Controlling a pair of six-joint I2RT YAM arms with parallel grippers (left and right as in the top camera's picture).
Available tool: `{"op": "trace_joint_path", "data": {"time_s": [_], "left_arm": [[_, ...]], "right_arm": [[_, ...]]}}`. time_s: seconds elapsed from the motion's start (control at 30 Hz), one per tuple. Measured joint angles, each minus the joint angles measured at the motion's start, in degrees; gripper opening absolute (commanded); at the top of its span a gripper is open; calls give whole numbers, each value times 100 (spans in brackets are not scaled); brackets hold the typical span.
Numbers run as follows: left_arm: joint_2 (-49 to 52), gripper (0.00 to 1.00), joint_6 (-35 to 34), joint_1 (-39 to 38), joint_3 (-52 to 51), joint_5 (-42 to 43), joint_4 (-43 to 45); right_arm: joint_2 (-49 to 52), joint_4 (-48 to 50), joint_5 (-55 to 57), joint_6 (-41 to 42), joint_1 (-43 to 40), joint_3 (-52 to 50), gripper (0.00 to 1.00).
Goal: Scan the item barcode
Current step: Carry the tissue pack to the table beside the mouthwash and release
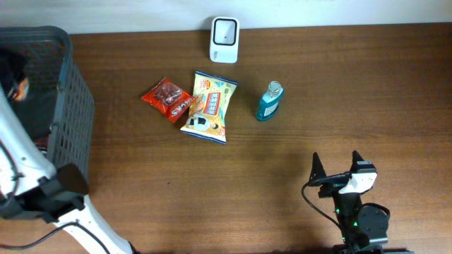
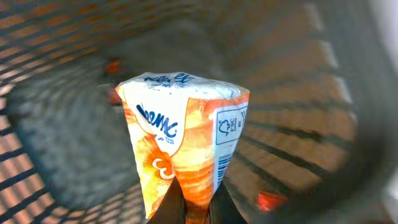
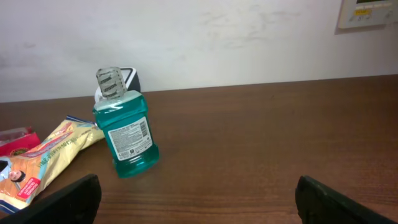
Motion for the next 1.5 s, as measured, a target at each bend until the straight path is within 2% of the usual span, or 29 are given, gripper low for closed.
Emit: {"op": "trace_joint_path", "data": {"time_s": [0.13, 0.23, 0.27, 0.47, 0.7, 0.83, 0.93, 0.97, 1.0, 1.07, 1.1, 1.2, 1.3, 1.5], "left_arm": [[0, 0, 267, -927, 409, 118, 79], [0, 0, 435, -1438, 422, 162, 184], [0, 0, 634, -1941, 404, 210, 280], [70, 0, 1110, -3373, 219, 216, 750], [1056, 1, 1209, -4079, -125, 592, 968], [1746, 12, 1215, -4461, -251, 1036, 1121], [1891, 14, 1239, -4774, -251, 1158, 1281], [1891, 18, 1244, -4874, -249, 1185, 1338], [1886, 27, 1252, -4955, -249, 1207, 1375], [1886, 59, 1285, -5077, -249, 1228, 1488], [1886, 68, 1274, -5112, -249, 1239, 1528], [1886, 86, 1274, -5143, -249, 1239, 1609], [1886, 89, 1272, -5130, -249, 1239, 1624], [1886, 85, 1523, -5099, -243, 1239, 1633]], "right_arm": [[0, 0, 0, -4, 0, 0, 99], [0, 0, -2, -7, 0, 0, 99], [0, 0, 0, 0, 0, 0, 99], [0, 0, -2, 0, 0, 0, 99], [0, 0, -2, -4, 0, 0, 99], [0, 0, 0, -2, 0, 0, 99], [0, 0, -2, -2, 0, 0, 99], [0, 0, 0, -2, 0, 0, 99], [0, 0, 0, -4, 0, 0, 99], [0, 0, -2, -2, 0, 0, 99], [0, 0, 0, 0, 0, 0, 99], [0, 0, -2, -2, 0, 0, 99], [0, 0, -2, -4, 0, 0, 99], [0, 0, 0, -2, 0, 0, 99]]}}
